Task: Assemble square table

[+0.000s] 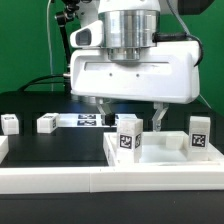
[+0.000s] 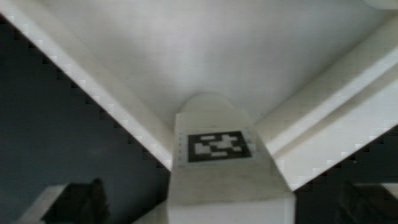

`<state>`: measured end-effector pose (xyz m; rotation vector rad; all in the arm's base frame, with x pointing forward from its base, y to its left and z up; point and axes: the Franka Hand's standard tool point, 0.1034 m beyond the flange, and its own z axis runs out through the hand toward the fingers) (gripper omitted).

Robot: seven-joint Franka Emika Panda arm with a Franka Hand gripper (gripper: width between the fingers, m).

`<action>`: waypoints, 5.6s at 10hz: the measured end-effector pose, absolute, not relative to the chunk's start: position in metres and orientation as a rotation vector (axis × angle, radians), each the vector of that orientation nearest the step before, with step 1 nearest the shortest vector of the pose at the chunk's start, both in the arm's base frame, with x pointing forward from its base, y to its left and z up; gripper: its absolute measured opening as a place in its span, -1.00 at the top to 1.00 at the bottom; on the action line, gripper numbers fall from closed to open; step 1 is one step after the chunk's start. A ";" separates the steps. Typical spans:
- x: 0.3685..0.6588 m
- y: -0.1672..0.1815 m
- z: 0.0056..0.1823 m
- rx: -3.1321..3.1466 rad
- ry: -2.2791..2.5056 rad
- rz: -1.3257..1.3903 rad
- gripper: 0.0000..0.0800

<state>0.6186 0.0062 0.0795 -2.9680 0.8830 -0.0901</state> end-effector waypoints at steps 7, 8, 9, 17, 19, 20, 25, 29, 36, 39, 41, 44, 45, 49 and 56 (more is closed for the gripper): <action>0.618 0.004 0.079 -2.962 0.906 -0.089 0.28; 0.618 0.005 0.079 -2.896 1.086 -0.085 0.28; 0.618 0.005 0.079 -2.855 1.185 -0.083 0.28; 0.620 0.004 0.078 -2.291 1.995 -0.108 0.27; 0.620 0.006 0.078 -2.080 2.196 -0.097 0.27; 0.621 0.008 0.078 -2.000 2.256 -0.116 0.27; 0.620 0.006 0.078 -1.599 2.551 -0.105 0.26; 0.613 0.000 0.078 -1.430 2.675 -0.107 0.23; 0.616 0.018 0.096 -1.548 2.579 -0.105 -0.60; 0.611 0.038 0.106 -1.579 2.539 -0.097 -0.62; 0.611 0.037 0.104 -1.591 2.536 -0.098 -0.62; 0.607 0.042 0.101 -1.709 2.468 -0.101 -0.62; 0.607 0.038 0.100 -1.921 2.312 -0.114 -0.62; 0.605 0.040 0.098 -1.937 2.292 -0.145 -0.62; 0.577 0.061 0.077 -2.010 2.284 -0.117 -0.62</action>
Offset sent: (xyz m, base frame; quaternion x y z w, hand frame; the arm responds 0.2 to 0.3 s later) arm 0.0000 0.0000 0.0000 0.0000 0.0000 0.0000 1.0000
